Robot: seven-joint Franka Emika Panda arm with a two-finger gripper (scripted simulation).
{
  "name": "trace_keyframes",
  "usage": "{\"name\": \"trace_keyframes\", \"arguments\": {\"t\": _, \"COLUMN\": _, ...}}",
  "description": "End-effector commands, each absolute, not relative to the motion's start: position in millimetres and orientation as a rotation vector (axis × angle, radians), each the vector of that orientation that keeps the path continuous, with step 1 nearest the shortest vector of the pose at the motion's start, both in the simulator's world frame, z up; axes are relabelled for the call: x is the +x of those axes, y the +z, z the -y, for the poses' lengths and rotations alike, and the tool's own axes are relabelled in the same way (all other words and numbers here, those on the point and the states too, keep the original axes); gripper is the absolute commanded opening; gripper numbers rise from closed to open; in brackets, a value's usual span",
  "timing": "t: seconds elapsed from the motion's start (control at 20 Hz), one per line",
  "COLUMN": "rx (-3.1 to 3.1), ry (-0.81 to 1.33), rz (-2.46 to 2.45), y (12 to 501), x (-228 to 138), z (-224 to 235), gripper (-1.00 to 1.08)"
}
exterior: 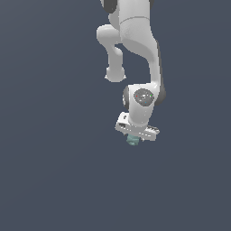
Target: Pick up the object and move it to a goal position.
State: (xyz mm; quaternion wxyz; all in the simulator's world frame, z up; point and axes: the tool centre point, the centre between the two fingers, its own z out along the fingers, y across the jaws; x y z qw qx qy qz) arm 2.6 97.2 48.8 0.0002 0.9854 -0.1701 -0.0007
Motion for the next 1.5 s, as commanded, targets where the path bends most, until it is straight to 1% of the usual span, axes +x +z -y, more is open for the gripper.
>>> {"name": "trace_keyframes", "arguments": {"t": 0.0, "rx": 3.096, "ry": 0.0, "rz": 0.536, "y": 41, "x": 3, "z": -97, "gripper": 1.0}}
{"name": "trace_keyframes", "arguments": {"t": 0.15, "rx": 3.096, "ry": 0.0, "rz": 0.536, "y": 40, "x": 4, "z": -97, "gripper": 1.0}}
{"name": "trace_keyframes", "arguments": {"t": 0.2, "rx": 3.096, "ry": 0.0, "rz": 0.536, "y": 40, "x": 4, "z": -97, "gripper": -1.0}}
{"name": "trace_keyframes", "arguments": {"t": 0.9, "rx": 3.096, "ry": 0.0, "rz": 0.534, "y": 44, "x": 6, "z": -95, "gripper": -1.0}}
{"name": "trace_keyframes", "arguments": {"t": 1.15, "rx": 3.096, "ry": 0.0, "rz": 0.534, "y": 61, "x": 16, "z": -81, "gripper": -1.0}}
{"name": "trace_keyframes", "arguments": {"t": 1.45, "rx": 3.096, "ry": 0.0, "rz": 0.534, "y": 97, "x": 37, "z": -52, "gripper": -1.0}}
